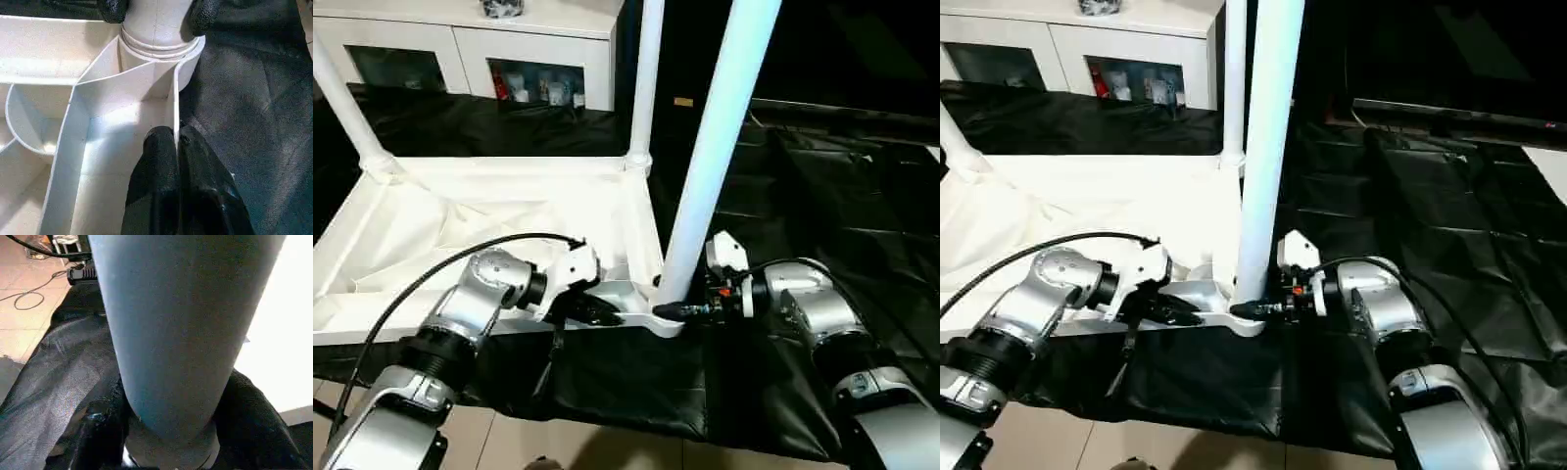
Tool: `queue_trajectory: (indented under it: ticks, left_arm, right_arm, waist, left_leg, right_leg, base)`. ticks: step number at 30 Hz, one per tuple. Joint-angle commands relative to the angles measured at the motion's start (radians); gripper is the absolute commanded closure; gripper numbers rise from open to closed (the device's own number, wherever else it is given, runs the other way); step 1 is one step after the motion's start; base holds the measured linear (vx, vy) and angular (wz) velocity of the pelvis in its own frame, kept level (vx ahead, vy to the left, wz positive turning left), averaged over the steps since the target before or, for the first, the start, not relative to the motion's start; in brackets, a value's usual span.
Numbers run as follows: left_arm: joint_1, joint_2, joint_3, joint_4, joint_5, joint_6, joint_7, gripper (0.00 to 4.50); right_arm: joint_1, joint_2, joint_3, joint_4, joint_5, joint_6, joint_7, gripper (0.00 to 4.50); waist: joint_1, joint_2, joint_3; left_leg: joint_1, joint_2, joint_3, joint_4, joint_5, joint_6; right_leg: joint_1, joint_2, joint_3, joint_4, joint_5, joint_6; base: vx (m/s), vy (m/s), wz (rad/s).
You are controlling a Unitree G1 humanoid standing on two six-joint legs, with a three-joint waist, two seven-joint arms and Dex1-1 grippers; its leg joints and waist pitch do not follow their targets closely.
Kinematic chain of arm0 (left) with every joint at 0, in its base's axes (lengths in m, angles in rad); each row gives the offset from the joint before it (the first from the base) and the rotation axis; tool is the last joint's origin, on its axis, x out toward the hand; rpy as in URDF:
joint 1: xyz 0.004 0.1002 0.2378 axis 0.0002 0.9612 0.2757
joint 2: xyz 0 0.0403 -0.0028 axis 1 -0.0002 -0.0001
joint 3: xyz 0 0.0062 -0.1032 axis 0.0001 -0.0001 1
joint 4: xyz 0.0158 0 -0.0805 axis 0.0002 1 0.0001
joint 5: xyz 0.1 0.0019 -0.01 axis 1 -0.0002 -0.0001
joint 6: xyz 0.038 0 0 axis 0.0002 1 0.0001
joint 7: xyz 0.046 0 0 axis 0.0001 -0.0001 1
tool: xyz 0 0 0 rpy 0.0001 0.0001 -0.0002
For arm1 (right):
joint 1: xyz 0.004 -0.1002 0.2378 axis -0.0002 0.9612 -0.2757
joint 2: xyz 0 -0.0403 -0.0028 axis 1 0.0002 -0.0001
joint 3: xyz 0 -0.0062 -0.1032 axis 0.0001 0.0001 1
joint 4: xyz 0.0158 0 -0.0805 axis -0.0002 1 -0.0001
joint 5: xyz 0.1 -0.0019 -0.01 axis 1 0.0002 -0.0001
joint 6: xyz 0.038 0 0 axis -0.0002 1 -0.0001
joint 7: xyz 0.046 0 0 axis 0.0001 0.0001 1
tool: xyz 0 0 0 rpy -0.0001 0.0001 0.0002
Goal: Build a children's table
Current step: Rotate leg to tighten
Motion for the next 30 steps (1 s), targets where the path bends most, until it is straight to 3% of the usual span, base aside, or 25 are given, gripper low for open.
queue_trajectory:
  ticks: [1,2,3,9,12,14,16,18,19,20,22,25,27,30]
  left_arm:
    - [-0.003,-0.036,0.012,0.023,-0.017,0.007,0.051,4.5]
    - [-0.005,-0.04,0.014,0.027,-0.015,0.008,0.062,4.5]
    - [-0.008,-0.044,0.015,0.031,-0.01,0.014,0.079,4.5]
    - [-0.037,-0.129,0.037,0.061,0.043,0.088,0.308,4.5]
    - [-0.053,-0.177,0.046,0.079,0.061,0.112,0.409,4.5]
    - [-0.067,-0.24,0.045,0.092,0.07,0.135,0.486,4.5]
    - [-0.068,-0.276,0.038,0.093,0.076,0.14,0.513,4.5]
    - [-0.065,-0.284,0.034,0.09,0.078,0.139,0.512,4.5]
    - [-0.061,-0.292,0.034,0.085,0.075,0.137,0.508,4.5]
    - [-0.059,-0.294,0.036,0.081,0.071,0.138,0.505,4.5]
    - [-0.056,-0.291,0.042,0.073,0.061,0.139,0.496,4.5]
    - [-0.048,-0.269,0.049,0.057,0.048,0.135,0.461,4.5]
    - [-0.037,-0.241,0.049,0.044,0.046,0.131,0.425,4.5]
    - [-0.022,-0.199,0.046,0.03,0.035,0.112,0.362,4.5]
  right_arm:
    - [0.051,0.035,0.013,-0.004,0.005,0.03,-0.048,2.47]
    - [0.058,0.04,0.012,-0.005,0.005,0.025,-0.063,2.47]
    - [0.064,0.048,0.007,-0.005,0.007,0.027,-0.081,2.48]
    - [0.089,0.159,-0.057,0.044,-0.036,0.07,-0.473,2.49]
    - [0.088,0.209,-0.073,0.06,-0.061,0.071,-0.625,2.49]
    - [0.041,0.281,-0.1,0.119,-0.077,0.103,-0.843,2.49]
    - [0.013,0.326,-0.116,0.142,-0.071,0.099,-0.919,2.49]
    - [0.005,0.342,-0.121,0.14,-0.065,0.092,-0.926,2.49]
    - [-0.006,0.355,-0.125,0.13,-0.052,0.071,-0.906,1.94]
    - [-0.01,0.358,-0.129,0.124,-0.044,0.068,-0.895,1.94]
    - [-0.014,0.355,-0.138,0.114,-0.028,0.074,-0.872,1.72]
    - [-0.019,0.33,-0.144,0.107,-0.021,0.061,-0.837,1.53]
    - [-0.021,0.293,-0.133,0.111,-0.032,0.046,-0.79,1.34]
    - [-0.017,0.224,-0.107,0.105,-0.047,0.032,-0.668,1.26]
  waist:
    - [0.001,-0.006,-0.051]
    - [0.001,-0.008,-0.052]
    - [-0.003,-0.007,-0.048]
    - [-0.017,-0.006,-0.041]
    - [-0.032,-0.004,-0.04]
    - [-0.042,0.002,-0.041]
    - [-0.053,0.001,-0.038]
    - [-0.064,0.009,-0.038]
    - [-0.072,0.013,-0.037]
    - [-0.074,0.01,-0.037]
    - [-0.072,0.014,-0.037]
    - [-0.074,0.016,-0.034]
    - [-0.074,0.013,-0.033]
    - [-0.071,0.011,-0.035]
  left_leg:
    - [-0.001,0.001,0.014,-0.065,-0.27,0.041]
    - [-0.001,0.0,0.014,-0.065,-0.274,0.038]
    - [0.001,0.0,0.011,-0.068,-0.31,0.029]
    - [0.012,-0.006,-0.001,-0.073,-0.402,-0.006]
    - [0.01,-0.009,-0.007,-0.076,-0.437,-0.015]
    - [0.016,-0.011,-0.009,-0.075,-0.463,-0.015]
    - [0.012,-0.014,-0.015,-0.079,-0.492,-0.018]
    - [0.024,-0.014,-0.019,-0.077,-0.546,-0.008]
    - [0.024,-0.012,-0.024,-0.082,-0.584,0.005]
    - [0.022,-0.011,-0.026,-0.083,-0.587,0.008]
    - [0.023,-0.011,-0.026,-0.086,-0.589,0.015]
    - [0.023,-0.008,-0.026,-0.089,-0.605,0.019]
    - [0.027,-0.009,-0.024,-0.085,-0.599,0.021]
    - [0.015,-0.007,-0.022,-0.086,-0.555,0.029]
  right_leg:
    - [0.045,-0.034,0.023,-0.07,-0.316,-0.202]
    - [0.045,-0.035,0.023,-0.071,-0.332,-0.194]
    - [0.04,-0.036,0.023,-0.079,-0.41,-0.172]
    - [0.024,-0.04,0.019,-0.107,-0.614,-0.095]
    - [0.024,-0.038,0.011,-0.116,-0.654,-0.068]
    - [0.02,-0.039,0.006,-0.124,-0.656,-0.067]
    - [0.023,-0.035,-0.007,-0.131,-0.677,-0.053]
    - [0.02,-0.036,-0.021,-0.146,-0.689,-0.046]
    - [0.027,-0.036,-0.037,-0.156,-0.665,-0.045]
    - [0.033,-0.036,-0.041,-0.157,-0.656,-0.044]
    - [0.035,-0.04,-0.045,-0.16,-0.634,-0.051]
    - [0.043,-0.046,-0.063,-0.165,-0.621,-0.05]
    - [0.038,-0.051,-0.064,-0.167,-0.631,-0.05]
    - [0.045,-0.059,-0.055,-0.155,-0.601,-0.071]
  base:
    - [0.0,0.0,0.0]
    - [0.0,0.0,0.0]
    - [0.0,0.0,0.0]
    - [0.0,0.0,0.0]
    - [0.0,0.0,0.0]
    - [0.0,0.0,0.0]
    - [0.0,0.0,0.0]
    - [0.0,0.0,0.0]
    - [0.0,0.0,0.0]
    - [0.0,0.0,0.0]
    - [0.0,0.0,0.0]
    - [0.0,0.0,0.0]
    - [0.0,0.0,0.0]
    - [0.0,0.0,0.0]
